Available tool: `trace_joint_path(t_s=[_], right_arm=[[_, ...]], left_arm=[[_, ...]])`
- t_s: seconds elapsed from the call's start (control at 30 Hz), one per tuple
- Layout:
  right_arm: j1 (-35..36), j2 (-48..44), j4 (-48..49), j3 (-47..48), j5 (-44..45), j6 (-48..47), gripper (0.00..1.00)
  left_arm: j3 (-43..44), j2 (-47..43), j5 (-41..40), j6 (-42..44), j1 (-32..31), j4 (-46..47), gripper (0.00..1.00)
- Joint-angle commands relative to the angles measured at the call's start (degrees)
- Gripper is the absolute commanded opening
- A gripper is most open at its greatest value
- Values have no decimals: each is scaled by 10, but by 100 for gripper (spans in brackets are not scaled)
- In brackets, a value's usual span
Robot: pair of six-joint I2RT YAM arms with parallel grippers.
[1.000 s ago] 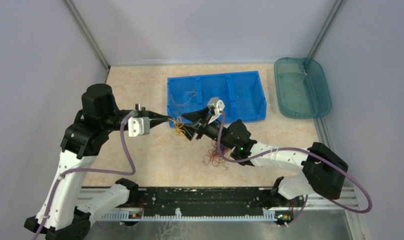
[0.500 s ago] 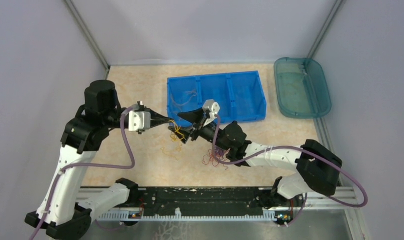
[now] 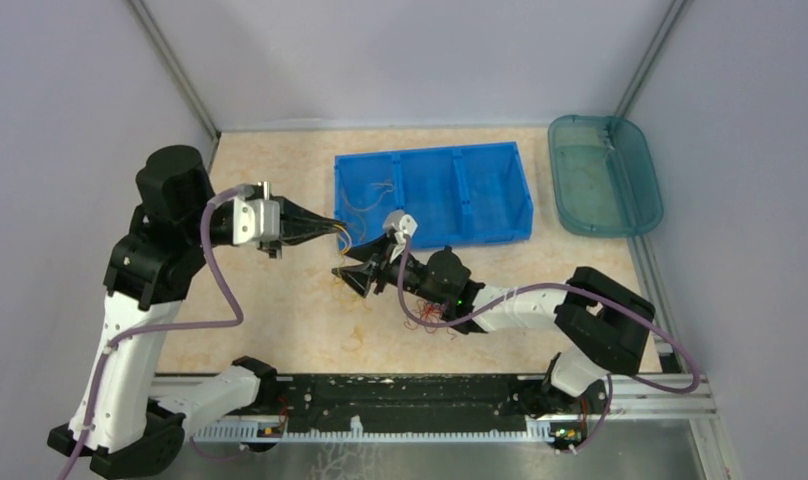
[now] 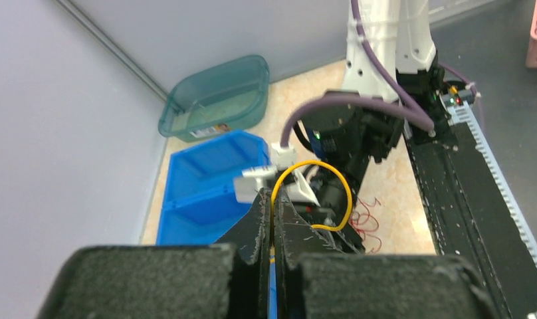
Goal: Untangle the cables
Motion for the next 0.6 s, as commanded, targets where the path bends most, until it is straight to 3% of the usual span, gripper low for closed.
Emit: trace_joint_path(t_s=[0.0, 0.27, 0.57], right_arm=[[11, 18, 46, 7, -20, 17, 52], [15, 39, 62, 7, -25, 31, 50], [20, 30, 66, -15, -14, 35, 49]], left_arm=[[50, 8, 33, -96, -2, 76, 1], [78, 17, 46, -213, -2, 159, 1], [88, 15, 14, -190, -2, 178, 1]])
